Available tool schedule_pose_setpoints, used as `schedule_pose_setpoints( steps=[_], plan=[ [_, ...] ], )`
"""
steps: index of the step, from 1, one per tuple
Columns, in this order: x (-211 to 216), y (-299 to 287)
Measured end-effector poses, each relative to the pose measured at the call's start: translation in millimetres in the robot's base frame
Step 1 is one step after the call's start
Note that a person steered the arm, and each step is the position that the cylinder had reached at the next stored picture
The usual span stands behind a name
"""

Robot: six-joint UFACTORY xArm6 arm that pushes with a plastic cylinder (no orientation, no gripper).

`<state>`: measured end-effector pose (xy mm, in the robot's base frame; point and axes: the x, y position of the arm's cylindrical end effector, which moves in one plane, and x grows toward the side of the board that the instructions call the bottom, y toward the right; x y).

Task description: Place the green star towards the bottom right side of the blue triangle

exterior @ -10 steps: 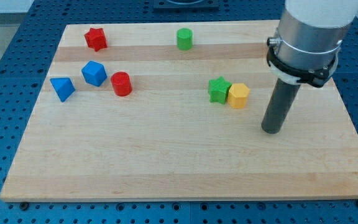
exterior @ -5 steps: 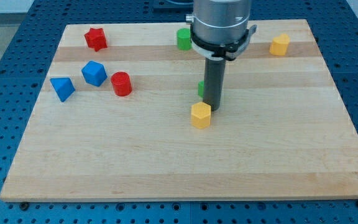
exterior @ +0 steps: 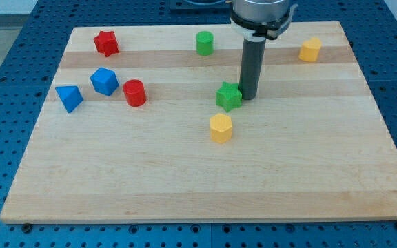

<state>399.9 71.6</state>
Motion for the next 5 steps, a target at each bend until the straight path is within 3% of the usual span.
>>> schedule_pose_setpoints(
  steps=[5],
  plan=[
    [46.8, -106.0]
  ],
)
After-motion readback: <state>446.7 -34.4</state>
